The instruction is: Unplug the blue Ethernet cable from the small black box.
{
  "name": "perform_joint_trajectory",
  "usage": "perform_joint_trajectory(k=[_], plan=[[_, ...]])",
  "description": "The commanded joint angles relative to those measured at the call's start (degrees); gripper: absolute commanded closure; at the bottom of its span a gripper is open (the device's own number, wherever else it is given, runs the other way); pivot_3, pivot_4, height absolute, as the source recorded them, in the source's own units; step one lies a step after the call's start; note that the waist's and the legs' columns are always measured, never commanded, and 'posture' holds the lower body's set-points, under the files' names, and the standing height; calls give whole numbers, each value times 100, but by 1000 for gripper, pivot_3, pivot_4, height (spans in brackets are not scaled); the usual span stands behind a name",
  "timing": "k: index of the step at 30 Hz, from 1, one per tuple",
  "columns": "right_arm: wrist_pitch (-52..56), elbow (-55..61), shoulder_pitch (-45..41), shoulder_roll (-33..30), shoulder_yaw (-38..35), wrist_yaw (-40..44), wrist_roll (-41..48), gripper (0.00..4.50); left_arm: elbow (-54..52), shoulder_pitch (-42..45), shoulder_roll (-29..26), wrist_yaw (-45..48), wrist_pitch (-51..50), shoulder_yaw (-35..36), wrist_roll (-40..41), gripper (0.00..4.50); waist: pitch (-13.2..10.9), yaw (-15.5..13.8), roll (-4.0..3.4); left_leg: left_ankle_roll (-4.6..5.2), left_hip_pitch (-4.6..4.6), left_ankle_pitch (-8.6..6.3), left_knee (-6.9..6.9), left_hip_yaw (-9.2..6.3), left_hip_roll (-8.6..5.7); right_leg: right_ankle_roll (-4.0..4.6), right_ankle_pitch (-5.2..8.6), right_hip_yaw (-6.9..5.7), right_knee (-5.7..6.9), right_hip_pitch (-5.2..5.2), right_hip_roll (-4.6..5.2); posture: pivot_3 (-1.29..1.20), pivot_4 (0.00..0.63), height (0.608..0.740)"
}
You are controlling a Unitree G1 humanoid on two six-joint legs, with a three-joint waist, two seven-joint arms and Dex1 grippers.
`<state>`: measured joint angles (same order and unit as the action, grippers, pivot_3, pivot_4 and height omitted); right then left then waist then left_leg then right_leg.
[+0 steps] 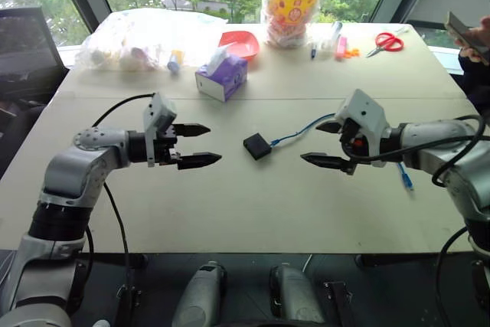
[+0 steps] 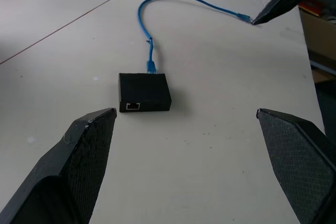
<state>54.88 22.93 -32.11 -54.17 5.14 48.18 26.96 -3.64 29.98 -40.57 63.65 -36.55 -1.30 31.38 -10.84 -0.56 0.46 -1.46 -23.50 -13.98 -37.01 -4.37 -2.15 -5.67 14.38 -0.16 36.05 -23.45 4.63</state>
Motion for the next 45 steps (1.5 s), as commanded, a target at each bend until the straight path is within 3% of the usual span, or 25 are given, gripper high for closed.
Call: perform_joint_trajectory(k=[1,9,21,27,33,36,42,43,45], plan=[[-418,-272,-283,-125,234,250,-335,339,-87,76,-42,43,160,34,-82,40,0,2,0,0,0,0,0,0,0,0,0,0,0,0,0,0,150,740],[-1475,-1783,-1218,205,1187,993,-1234,339,-80,81,35,50,283,-25,-221,40,0,48,0,0,0,0,1,4,0,-15,-8,0,2,-3,-4,0,150,740],[-3376,-5414,-2891,1987,2196,1994,-2513,339,-403,-100,87,-160,231,30,-227,40,-1,153,-1,-1,4,1,3,3,-1,-25,-14,1,17,-8,-10,0,150,740],[-4997,-7851,-3637,2935,2593,1859,-3487,339,-874,-452,-103,-415,-16,335,-78,40,-2,178,-2,-6,4,3,6,5,-3,-26,-16,3,20,-14,-9,0,150,740],[-5602,-8841,-3894,3332,2559,2035,-3932,339,-1239,-759,-203,-637,-167,542,39,40,-1,179,-3,-24,13,13,14,-3,-3,-24,-17,4,30,-14,-12,0,150,740],[-5642,-9034,-3947,3476,2531,2263,-4072,1254,-1319,-821,-220,-710,-196,583,69,0,-1,186,-3,-30,24,16,14,-8,-4,-21,-18,3,31,-2,-17,0,150,740],[-5482,-8943,-3876,3574,2298,2575,-4096,4257,-1160,-757,-205,-752,-195,574,100,0,0,298,-4,-36,40,20,14,-9,-4,-19,-19,4,49,6,-22,0,150,740],[-5395,-8864,-3845,3572,2211,2619,-4036,4471,-1092,-706,-188,-734,-183,539,93,0,0,304,-4,-37,41,20,14,-10,-5,-19,-19,4,57,4,-20,0,150,740],[-5314,-8595,-3757,3500,2053,2577,-3969,4471,-911,-529,-115,-715,-194,456,89,0,0,303,-4,-39,43,21,12,-11,-5,-19,-19,5,75,0,-20,0,150,740]])
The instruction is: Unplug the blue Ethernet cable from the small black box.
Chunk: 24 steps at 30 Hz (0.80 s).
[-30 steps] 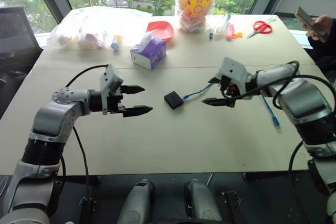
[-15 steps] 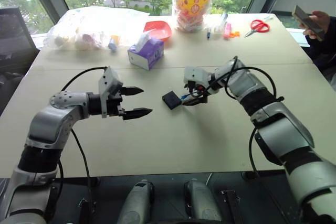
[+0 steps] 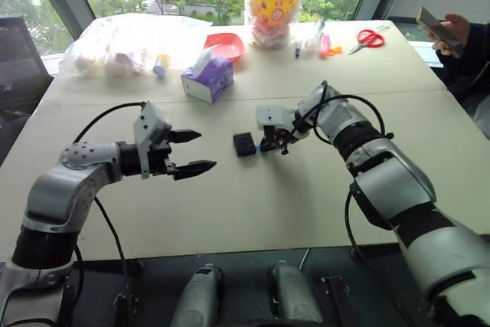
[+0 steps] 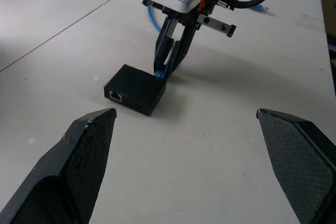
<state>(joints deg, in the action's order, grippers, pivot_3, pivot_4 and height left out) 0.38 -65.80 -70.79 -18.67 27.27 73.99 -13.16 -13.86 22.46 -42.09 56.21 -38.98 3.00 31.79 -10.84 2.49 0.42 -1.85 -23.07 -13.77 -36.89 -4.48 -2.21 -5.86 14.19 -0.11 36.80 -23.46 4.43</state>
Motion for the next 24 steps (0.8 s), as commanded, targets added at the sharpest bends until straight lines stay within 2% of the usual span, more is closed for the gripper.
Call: perform_joint_trajectory(k=[1,4,8,11,13,18,24], plan=[[70,489,190,-122,-205,-145,7,4471,219,321,82,38,42,-8,53,0,0,-10,0,-1,0,0,-1,0,0,0,0,0,8,-4,0,0,150,740],[-252,1599,634,-445,-426,-841,-89,4471,637,661,276,61,9,-77,67,0,0,-25,0,-5,-1,3,-4,-5,-3,0,1,0,20,-7,1,0,150,740],[-949,3989,1732,-1152,-854,-2313,-597,4471,1255,1156,564,105,-20,-191,27,0,-1,-67,1,-6,-25,4,-13,-7,-8,-3,2,0,27,-28,6,0,150,740],[-619,6061,2862,-1434,-1429,-2832,-575,4471,1639,1543,781,181,-109,-308,39,0,-1,-144,4,-7,-44,4,-11,0,-15,-6,3,3,32,-55,7,0,150,740],[-572,6826,3270,-1471,-1514,-3186,-873,4471,1754,1732,924,197,-313,-264,214,0,-1,-133,4,-6,-44,4,-9,6,-13,-7,4,5,32,-58,4,0,150,740],[21,8066,3859,-1184,-1384,-3460,-1259,4471,1865,1994,1160,377,-546,-280,406,0,-1,-129,5,-7,-40,5,-17,16,-9,-5,3,11,40,-58,1,0,150,740],[19,8383,4009,-1228,-1182,-3466,-1570,4471,1995,2154,1306,366,-748,-217,502,0,-2,-170,6,-6,-34,7,-25,10,-7,-5,4,10,37,-43,2,0,150,740]])
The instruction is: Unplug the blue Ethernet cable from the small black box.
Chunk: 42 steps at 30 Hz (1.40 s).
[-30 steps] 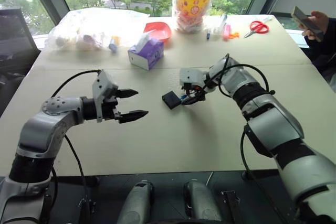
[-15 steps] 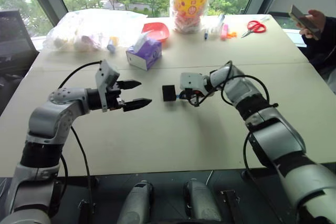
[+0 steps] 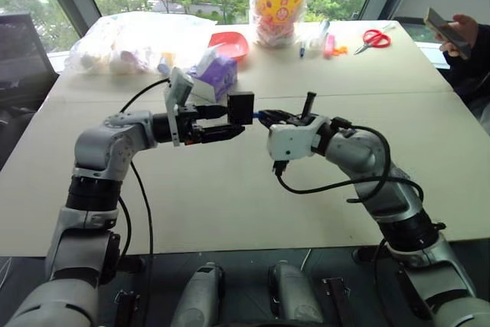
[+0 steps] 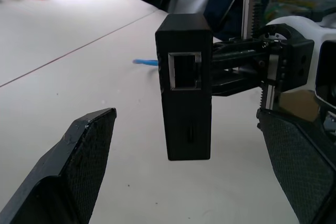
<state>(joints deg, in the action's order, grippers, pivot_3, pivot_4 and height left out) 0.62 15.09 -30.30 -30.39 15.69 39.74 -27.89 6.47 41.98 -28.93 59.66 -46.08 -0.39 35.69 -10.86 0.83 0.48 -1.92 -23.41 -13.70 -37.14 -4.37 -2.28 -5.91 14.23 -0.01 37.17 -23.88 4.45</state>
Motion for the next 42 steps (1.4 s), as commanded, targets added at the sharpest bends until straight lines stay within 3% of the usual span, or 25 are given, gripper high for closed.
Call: perform_joint_trajectory(k=[1,4,6,8,13,14,17,24,26,27,31,35,42], plan=[[-15,310,-38,-66,-14,-34,-113,4471,-17,220,5,19,-61,147,130,0,0,-5,0,0,0,0,0,-2,0,0,0,0,-2,2,0,0,150,740],[24,372,-38,-46,-5,5,-81,4471,23,268,49,8,-181,250,237,0,0,-1,0,0,0,0,1,-3,1,0,0,0,-4,4,1,0,150,740],[16,386,-44,-56,10,12,-91,4500,22,270,58,2,-190,260,250,564,0,7,0,0,0,0,2,-5,1,0,0,-1,-3,3,1,0,150,740],[-7,389,-46,-77,31,29,-109,4500,19,269,72,-9,-198,269,250,1299,0,11,0,0,1,0,3,-5,1,0,0,-1,-3,3,1,0,150,740],[-17,470,-35,-101,51,130,-92,4500,26,252,108,6,-177,254,221,3894,0,5,0,0,1,0,3,-5,1,0,0,-2,-3,3,0,0,150,740],[-3,474,-45,-106,46,166,-63,4500,38,257,102,14,-176,247,212,4033,0,4,0,0,1,0,3,-6,1,0,0,-2,-3,3,0,0,150,740],[37,484,-69,-112,21,299,89,4500,38,260,34,66,-229,195,182,4002,0,3,0,0,1,0,3,-5,1,0,0,-2,-3,4,1,0,150,740],[1888,704,-375,20,-469,1525,1886,1380,-107,216,-306,596,-296,5,199,4002,0,12,0,0,2,0,2,-7,7,0,0,-2,-2,5,0,0,150,740],[3155,874,-672,95,-694,1915,2728,323,-294,126,-506,993,-171,-113,202,4002,0,11,1,1,2,0,1,-9,6,1,0,-3,-4,8,0,0,150,740],[3976,955,-903,231,-849,2007,3218,74,-392,79,-603,1162,-125,-170,201,4002,-1,33,0,1,2,0,1,-9,7,1,0,-3,-4,7,0,0,150,740],[6286,957,-1633,546,-1242,2088,4572,74,-566,15,-757,1426,44,-260,141,4002,0,13,-1,1,2,0,9,-15,13,5,1,-4,-2,3,0,0,150,740],[7889,704,-1952,717,-1531,1894,5398,74,-534,93,-782,1417,79,-182,148,4002,0,-14,-1,2,0,-1,9,-16,10,6,1,-5,-5,3,5,0,150,740],[8326,562,-1999,543,-1519,1522,5966,74,-333,269,-823,1396,209,-100,117,4002,0,4,-1,5,-4,-3,11,-11,3,4,1,-5,-9,-4,12,0,150,740]])
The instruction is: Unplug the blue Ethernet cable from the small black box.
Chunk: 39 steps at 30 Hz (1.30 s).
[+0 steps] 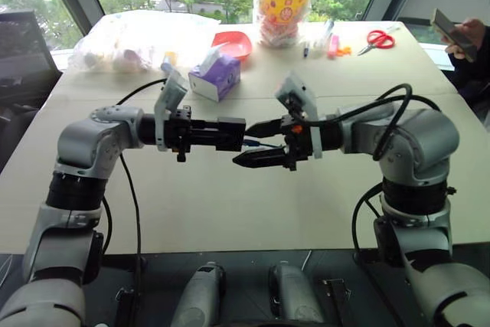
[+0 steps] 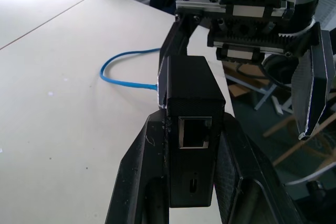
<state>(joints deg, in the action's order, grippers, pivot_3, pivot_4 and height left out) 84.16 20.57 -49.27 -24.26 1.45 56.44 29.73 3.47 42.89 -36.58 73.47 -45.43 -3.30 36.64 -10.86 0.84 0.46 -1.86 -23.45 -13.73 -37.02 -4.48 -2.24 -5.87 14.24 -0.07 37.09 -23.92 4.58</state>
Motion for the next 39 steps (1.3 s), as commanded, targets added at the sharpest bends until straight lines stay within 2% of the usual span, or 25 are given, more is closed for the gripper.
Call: perform_joint_trajectory(k=[1,2,5,8,16,19,22,39], plan=[[-82,-15,-87,-89,-72,-215,224,74,-26,193,-60,14,143,198,29,4002,0,12,0,0,0,0,1,1,0,0,0,0,0,0,-1,0,150,740],[-126,-53,-79,-96,-64,-288,247,74,-25,201,-61,12,143,203,34,4002,0,19,0,0,0,0,1,1,1,-1,0,0,1,-1,-2,0,150,740],[-203,-147,-73,-115,-82,-446,345,776,-68,173,-61,-1,138,201,51,4002,0,23,0,0,0,0,1,4,2,-1,-1,0,3,-4,-3,0,150,740],[-238,-190,-88,-150,-63,-552,468,2213,-123,119,-73,3,137,195,61,4002,0,19,0,0,-1,0,1,4,2,-2,-1,0,4,-4,-3,0,150,740],[-329,-261,-115,-254,38,-714,707,2213,-166,90,-94,26,119,183,83,4002,0,19,0,0,-1,0,1,5,2,-2,0,0,3,-4,-4,0,150,740],[-395,-269,-113,-300,79,-733,761,3060,-171,91,-93,40,135,176,78,4002,0,19,0,0,-1,0,1,5,2,-2,-1,0,3,-4,-4,0,150,740],[-439,-252,-100,-349,101,-747,813,4470,-205,81,-88,36,121,180,86,4002,-1,19,1,0,-1,0,1,6,2,-2,0,0,3,-4,-4,0,150,740],[-945,-96,48,-671,508,-774,889,4470,-151,261,2,-76,-266,451,344,4002,-1,18,1,0,-2,0,1,5,4,-3,0,0,2,-5,-5,0,150,740]])
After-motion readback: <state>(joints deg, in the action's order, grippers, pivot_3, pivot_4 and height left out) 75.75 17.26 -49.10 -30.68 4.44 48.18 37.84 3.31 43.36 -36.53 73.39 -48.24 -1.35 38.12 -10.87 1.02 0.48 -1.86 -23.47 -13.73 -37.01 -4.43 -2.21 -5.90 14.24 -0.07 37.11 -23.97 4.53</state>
